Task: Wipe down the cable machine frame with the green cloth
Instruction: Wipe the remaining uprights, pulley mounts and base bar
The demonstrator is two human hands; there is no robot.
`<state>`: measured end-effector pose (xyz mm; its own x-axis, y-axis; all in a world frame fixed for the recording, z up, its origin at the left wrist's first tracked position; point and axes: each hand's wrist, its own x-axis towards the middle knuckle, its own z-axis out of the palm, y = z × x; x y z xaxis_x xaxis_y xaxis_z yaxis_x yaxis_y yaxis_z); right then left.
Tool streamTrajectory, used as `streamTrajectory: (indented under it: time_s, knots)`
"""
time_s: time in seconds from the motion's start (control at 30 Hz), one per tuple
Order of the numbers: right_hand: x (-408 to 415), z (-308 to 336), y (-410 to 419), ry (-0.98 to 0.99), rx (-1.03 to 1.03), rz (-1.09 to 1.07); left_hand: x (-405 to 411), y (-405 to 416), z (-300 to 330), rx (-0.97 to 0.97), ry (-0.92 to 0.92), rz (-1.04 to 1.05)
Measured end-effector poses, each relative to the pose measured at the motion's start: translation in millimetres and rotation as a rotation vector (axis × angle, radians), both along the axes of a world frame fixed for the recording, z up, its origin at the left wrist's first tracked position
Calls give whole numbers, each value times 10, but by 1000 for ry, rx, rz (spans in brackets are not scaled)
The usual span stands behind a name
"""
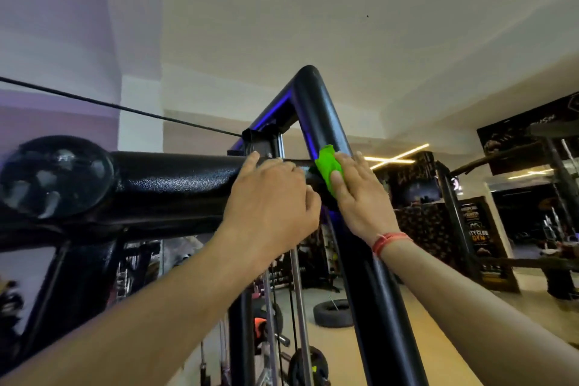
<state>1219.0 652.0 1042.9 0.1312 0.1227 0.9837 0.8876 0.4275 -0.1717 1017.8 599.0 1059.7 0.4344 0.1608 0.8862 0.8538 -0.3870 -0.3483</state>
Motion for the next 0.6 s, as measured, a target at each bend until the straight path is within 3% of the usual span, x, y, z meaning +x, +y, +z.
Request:
streamTrajectory:
  time_s: [0.07, 0.17, 0.27, 0.4, 0.53, 0.6]
  knots:
    - [-201, 68, 34, 159, 2, 60, -70, -67, 19, -5, -9, 70]
    - [-557, 87, 72, -4, 86, 84, -185, -189, 22, -19, -36, 156]
    - [-404, 107, 96, -125, 122, 38, -354, -296, 8, -52, -40, 235]
    - [-502, 77, 138, 127, 144, 46, -589, -418, -34, -46, -27, 297]
    - [-966, -29, 78, -208, 207, 105, -751, -512, -58, -36, -63, 346]
    - [-861, -30, 115, -269, 262, 98, -851, -565, -91, -47, -64, 368]
